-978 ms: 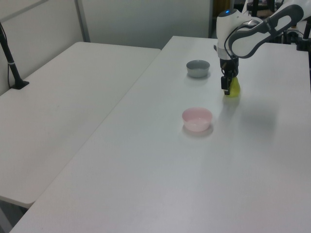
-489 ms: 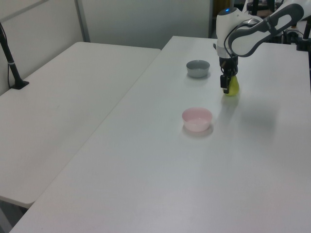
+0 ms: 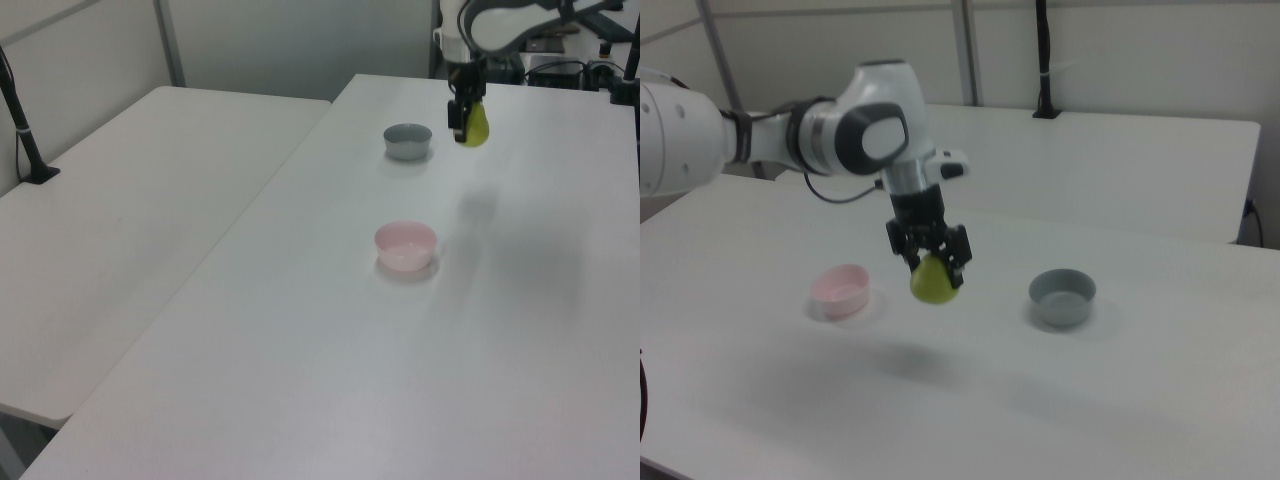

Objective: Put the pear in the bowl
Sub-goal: 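Carry the held pear over the pink bowl and lower it in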

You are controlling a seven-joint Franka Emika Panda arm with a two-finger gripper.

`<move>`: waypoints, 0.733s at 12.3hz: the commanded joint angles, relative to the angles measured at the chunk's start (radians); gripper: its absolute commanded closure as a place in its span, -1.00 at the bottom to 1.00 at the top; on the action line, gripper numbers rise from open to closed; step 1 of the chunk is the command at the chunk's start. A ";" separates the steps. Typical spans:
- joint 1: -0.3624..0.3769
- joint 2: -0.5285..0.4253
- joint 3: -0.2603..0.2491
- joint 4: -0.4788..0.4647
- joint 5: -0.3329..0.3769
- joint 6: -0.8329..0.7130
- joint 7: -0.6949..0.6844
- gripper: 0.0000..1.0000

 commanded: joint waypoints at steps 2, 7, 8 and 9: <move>0.010 -0.033 0.003 0.169 0.068 -0.191 -0.004 -0.14; 0.131 -0.027 0.005 0.204 0.072 -0.206 0.001 -0.14; 0.169 -0.027 0.005 0.191 0.072 -0.206 0.001 -0.14; 0.203 -0.024 0.005 0.184 0.072 -0.204 0.008 -0.14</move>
